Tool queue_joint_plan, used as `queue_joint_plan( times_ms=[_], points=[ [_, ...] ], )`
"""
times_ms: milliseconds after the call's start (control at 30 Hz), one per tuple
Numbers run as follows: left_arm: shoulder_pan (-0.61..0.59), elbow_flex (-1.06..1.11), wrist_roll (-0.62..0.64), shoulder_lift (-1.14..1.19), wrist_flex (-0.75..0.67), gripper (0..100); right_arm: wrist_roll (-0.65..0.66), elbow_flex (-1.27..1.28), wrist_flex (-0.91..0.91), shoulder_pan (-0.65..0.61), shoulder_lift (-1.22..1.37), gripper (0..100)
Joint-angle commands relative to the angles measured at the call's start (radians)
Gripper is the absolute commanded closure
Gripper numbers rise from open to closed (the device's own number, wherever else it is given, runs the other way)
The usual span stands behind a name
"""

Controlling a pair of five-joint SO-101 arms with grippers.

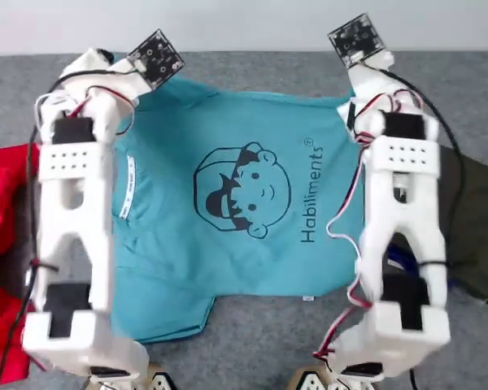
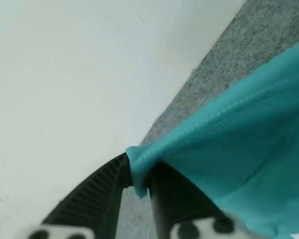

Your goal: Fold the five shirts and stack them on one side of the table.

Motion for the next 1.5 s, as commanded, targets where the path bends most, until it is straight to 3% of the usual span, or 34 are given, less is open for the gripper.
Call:
queue_joint_plan(
  times_ms=[0, 133, 300, 633, 867, 933, 1067, 1200, 1467],
  points=[
    [-0.014, -0.180, -0.012, 0.118, -0.041, 99, 0.011, -0.081, -0.145, -0.005, 0.085, 98.8],
    [-0.029, -0.344, -0.011, 0.247, -0.023, 99, 0.011, -0.198, -0.174, -0.005, 0.208, 98.8],
    [-0.031, -0.484, -0.011, 0.292, 0.180, 99, 0.011, -0.333, -0.136, -0.024, 0.318, 98.8],
    [0.009, -0.588, -0.014, 0.290, 0.740, 99, 0.009, -0.450, 0.254, -0.038, 0.332, 98.8],
    [0.029, -0.593, -0.035, 0.288, 1.023, 99, 0.011, -0.520, 0.552, -0.031, 0.331, 98.8],
    [0.021, -0.582, -0.043, 0.284, 1.049, 99, 0.011, -0.554, 0.654, -0.035, 0.331, 98.8],
    [-0.002, -0.487, -0.040, 0.196, 1.048, 99, 0.011, -0.615, 0.839, -0.038, 0.331, 98.8],
    [0.014, -0.245, -0.043, 0.020, 1.048, 99, 0.011, -0.634, 0.984, -0.039, 0.331, 98.9],
    [0.021, 0.242, -0.044, -0.347, 1.046, 99, 0.011, -0.430, 0.990, -0.022, 0.166, 98.9]
  ],
)
